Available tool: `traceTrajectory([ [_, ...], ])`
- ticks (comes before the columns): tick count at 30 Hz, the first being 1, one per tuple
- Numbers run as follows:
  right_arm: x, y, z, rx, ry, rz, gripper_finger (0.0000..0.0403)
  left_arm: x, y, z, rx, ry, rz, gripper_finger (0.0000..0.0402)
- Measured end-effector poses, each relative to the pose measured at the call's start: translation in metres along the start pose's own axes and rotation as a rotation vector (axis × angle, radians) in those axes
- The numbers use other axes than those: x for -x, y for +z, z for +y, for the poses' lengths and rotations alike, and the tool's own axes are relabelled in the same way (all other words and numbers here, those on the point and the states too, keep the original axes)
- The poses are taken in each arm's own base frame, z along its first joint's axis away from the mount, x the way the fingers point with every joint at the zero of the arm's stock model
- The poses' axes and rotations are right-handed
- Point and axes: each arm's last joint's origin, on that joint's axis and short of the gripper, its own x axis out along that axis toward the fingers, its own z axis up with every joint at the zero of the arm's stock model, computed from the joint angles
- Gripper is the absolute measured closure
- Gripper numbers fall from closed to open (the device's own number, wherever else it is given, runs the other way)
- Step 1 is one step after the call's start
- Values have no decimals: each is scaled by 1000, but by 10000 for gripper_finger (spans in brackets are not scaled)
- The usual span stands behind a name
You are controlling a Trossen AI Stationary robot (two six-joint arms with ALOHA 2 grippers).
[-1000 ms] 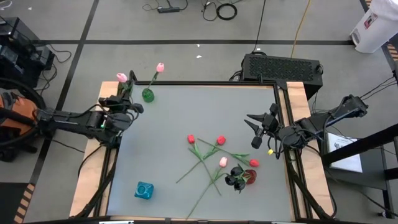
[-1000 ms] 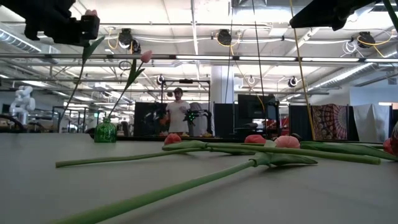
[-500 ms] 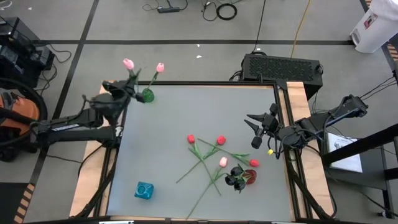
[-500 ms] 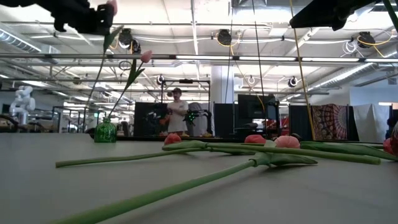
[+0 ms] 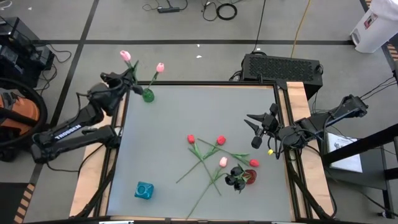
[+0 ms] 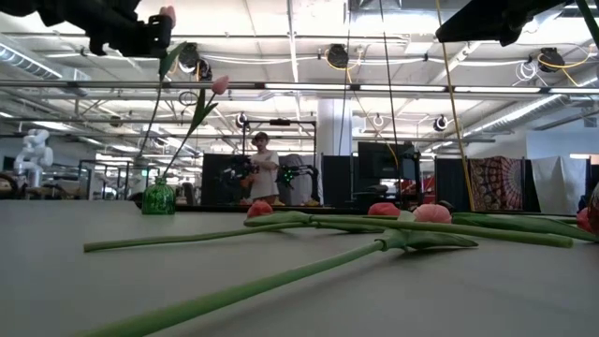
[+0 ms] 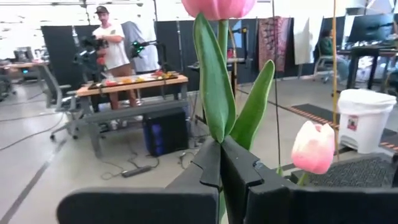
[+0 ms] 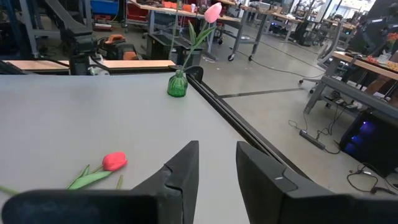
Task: Sort flowers into vase by color
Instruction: Put the left pink flower into the green vase
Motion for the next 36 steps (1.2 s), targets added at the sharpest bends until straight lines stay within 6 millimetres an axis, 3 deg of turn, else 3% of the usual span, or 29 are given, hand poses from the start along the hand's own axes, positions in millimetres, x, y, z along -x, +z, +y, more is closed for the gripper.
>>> traceTrajectory([
  [23, 0, 0, 0, 1, 0, 0, 305, -32, -18, 46, 95, -294, 85, 400],
  [36, 0, 0, 0, 0, 0, 0, 305, -31, -14, 49, 124, -379, 53, 400],
])
